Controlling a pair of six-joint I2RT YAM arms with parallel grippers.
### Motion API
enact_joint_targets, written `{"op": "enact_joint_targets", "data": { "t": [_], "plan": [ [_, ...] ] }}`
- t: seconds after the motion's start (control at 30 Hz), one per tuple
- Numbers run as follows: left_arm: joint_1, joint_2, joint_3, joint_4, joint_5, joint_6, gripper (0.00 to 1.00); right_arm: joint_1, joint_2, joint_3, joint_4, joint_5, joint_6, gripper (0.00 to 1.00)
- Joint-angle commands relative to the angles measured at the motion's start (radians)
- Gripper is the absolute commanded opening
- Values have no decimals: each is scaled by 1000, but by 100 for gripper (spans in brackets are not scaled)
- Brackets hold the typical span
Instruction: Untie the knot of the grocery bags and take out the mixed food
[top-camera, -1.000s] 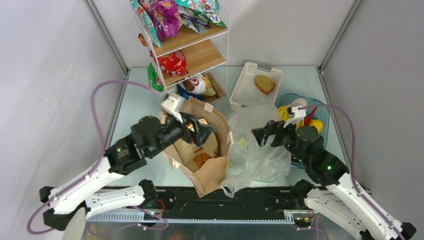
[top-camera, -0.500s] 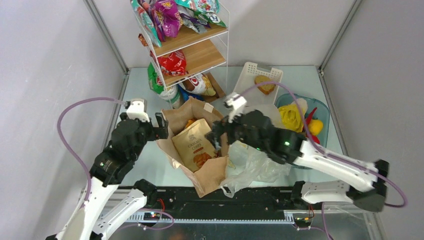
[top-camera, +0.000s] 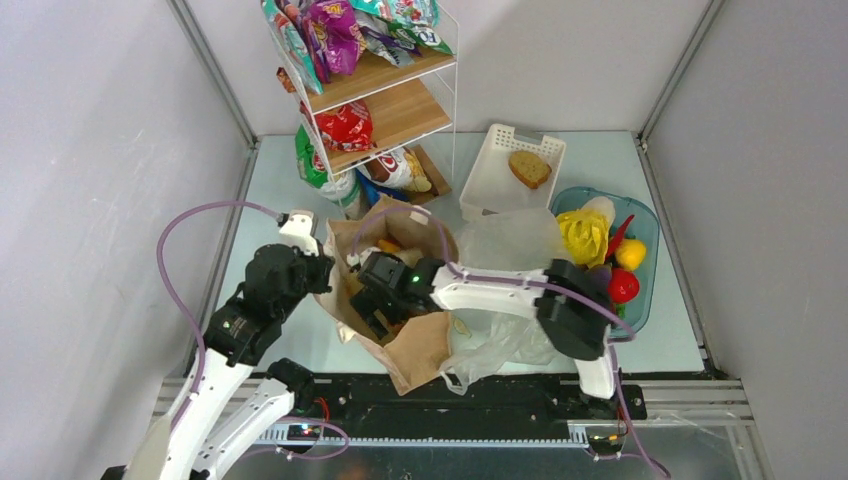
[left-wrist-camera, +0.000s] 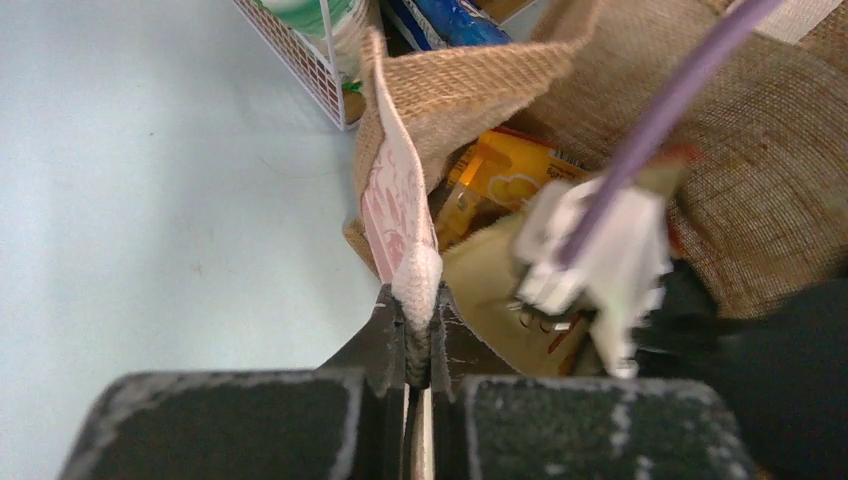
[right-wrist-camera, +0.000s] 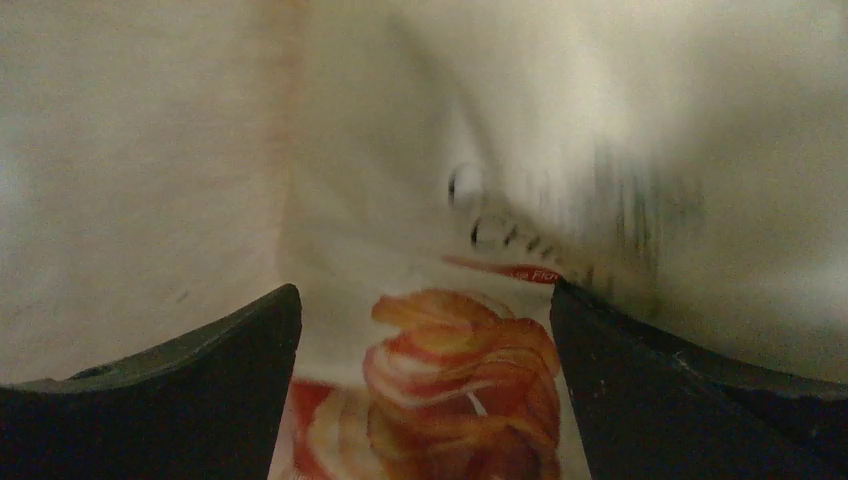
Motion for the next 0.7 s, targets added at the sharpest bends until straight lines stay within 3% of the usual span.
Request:
{"op": "enact_joint_targets", "data": {
  "t": [0.0, 0.07, 0.13, 0.3, 0.37, 0.57, 0.67],
  "plan": [
    [8, -2, -10, 58, 56, 6, 0, 9, 104, -11, -10, -22, 63, 94],
    [8, 0, -10, 59, 58, 5, 0, 7, 124, -46, 36, -18, 85, 87],
    [7, 1, -12, 59, 60, 5, 0, 4, 110, -87, 81, -13, 101, 70],
    [8, 0, -14, 58, 61, 5, 0, 12, -12, -174, 143, 39, 110, 14],
    [7, 0, -16, 59, 60, 6, 0, 23, -65, -193, 148, 71, 106, 0],
    [8, -16, -19, 58, 58, 9, 0, 49, -297, -245, 194, 180, 77, 0],
    [8, -26, -21, 59, 51, 10, 0, 35, -502, -332, 288, 198, 56, 0]
  ]
}}
